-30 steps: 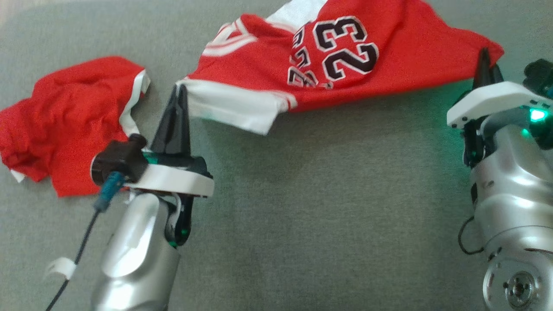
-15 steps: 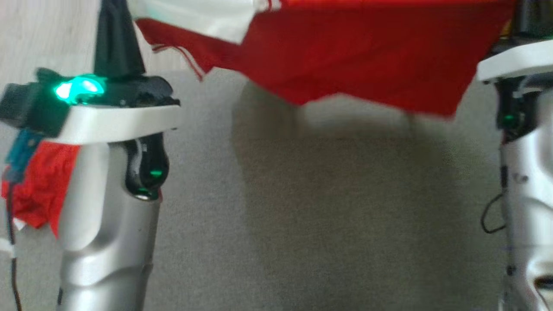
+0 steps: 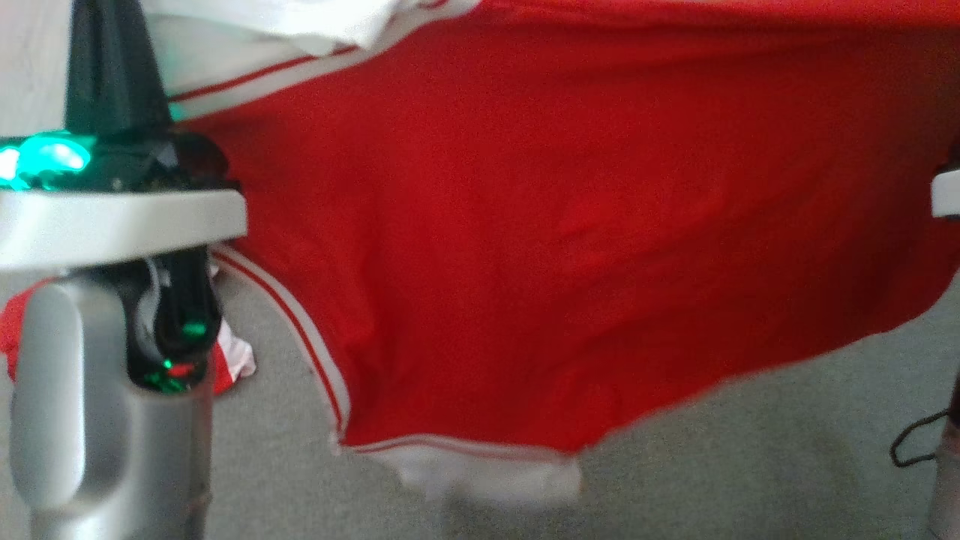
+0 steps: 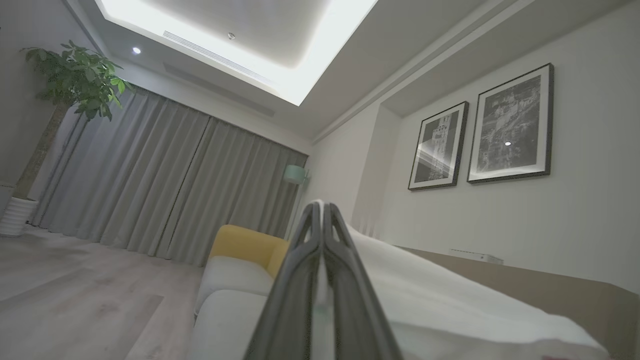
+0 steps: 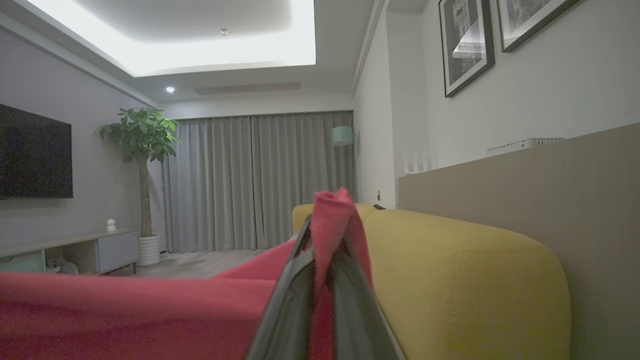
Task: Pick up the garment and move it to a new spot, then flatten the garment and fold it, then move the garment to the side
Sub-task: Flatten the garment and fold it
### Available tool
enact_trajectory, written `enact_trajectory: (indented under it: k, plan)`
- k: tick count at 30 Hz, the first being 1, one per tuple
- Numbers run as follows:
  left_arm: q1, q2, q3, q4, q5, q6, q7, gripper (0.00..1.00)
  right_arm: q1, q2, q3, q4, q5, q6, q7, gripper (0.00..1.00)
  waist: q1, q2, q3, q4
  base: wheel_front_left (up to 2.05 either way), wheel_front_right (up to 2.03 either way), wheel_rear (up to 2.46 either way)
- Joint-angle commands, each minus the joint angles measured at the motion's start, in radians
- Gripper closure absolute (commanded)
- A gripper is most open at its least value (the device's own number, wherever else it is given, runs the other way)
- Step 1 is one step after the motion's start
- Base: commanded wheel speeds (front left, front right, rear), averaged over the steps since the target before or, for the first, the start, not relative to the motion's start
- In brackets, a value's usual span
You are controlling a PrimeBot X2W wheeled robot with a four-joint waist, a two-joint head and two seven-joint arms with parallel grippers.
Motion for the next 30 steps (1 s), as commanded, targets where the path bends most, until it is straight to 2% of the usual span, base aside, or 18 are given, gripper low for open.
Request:
enact_trajectory:
  k: [1,4,7,11,14,20,25,29,30]
  plan:
    - [-0.075,0.031,0.042,-0.024,0.0,0.003,0.014,1.0,-0.041,0.002,0.01,-0.037,-0.012,-0.001,0.014,1.0,0.0002,-0.0001,0.043,0.01,0.0,0.0,0.0]
    - [-0.161,0.054,0.043,0.04,-0.009,-0.01,0.046,1.0,-0.087,0.017,0.009,-0.025,-0.007,-0.001,0.043,1.0,0.0002,-0.0001,0.111,0.014,0.0,0.0,0.0]
    - [-0.292,0.102,0.047,0.144,0.01,-0.031,0.065,1.0,-0.207,-0.016,0.042,0.054,-0.055,-0.001,0.035,1.0,0.0002,-0.0001,0.216,0.0,0.0,0.0,0.0]
    - [-0.515,0.144,0.043,0.354,0.061,-0.063,0.01,1.0,-0.442,-0.018,0.056,0.297,-0.082,-0.001,-0.019,1.0,0.0002,-0.0001,0.334,-0.007,0.0,0.0,0.0]
    - [-0.691,0.148,0.057,0.523,0.076,-0.062,-0.052,1.0,-0.629,-0.024,0.067,0.482,-0.114,-0.001,-0.08,1.0,0.0002,-0.0001,0.395,-0.005,0.0,0.0,0.0]
    - [-0.939,0.161,0.072,0.786,0.1,-0.076,-0.2,1.0,-0.902,-0.022,0.061,0.786,-0.209,-0.001,-0.251,1.0,0.0002,-0.0001,0.422,0.005,0.0,0.0,0.0]
    - [-0.983,0.145,0.032,0.941,0.12,-0.116,-0.273,1.0,-0.947,-0.028,0.072,0.979,-0.26,-0.001,-0.342,1.0,0.0002,-0.0001,0.42,0.029,0.0,0.0,0.0]
    - [-0.943,0.13,-0.008,1.001,0.133,-0.143,-0.297,1.0,-0.913,-0.046,0.08,1.068,-0.268,-0.001,-0.371,1.0,0.0002,-0.0001,0.421,0.05,0.0,0.0,0.0]
    - [-0.895,0.123,-0.044,1.028,0.147,-0.16,-0.309,1.0,-0.874,-0.061,0.089,1.121,-0.271,-0.001,-0.383,1.0,0.0002,-0.0001,0.418,0.061,0.0,0.0,0.0]
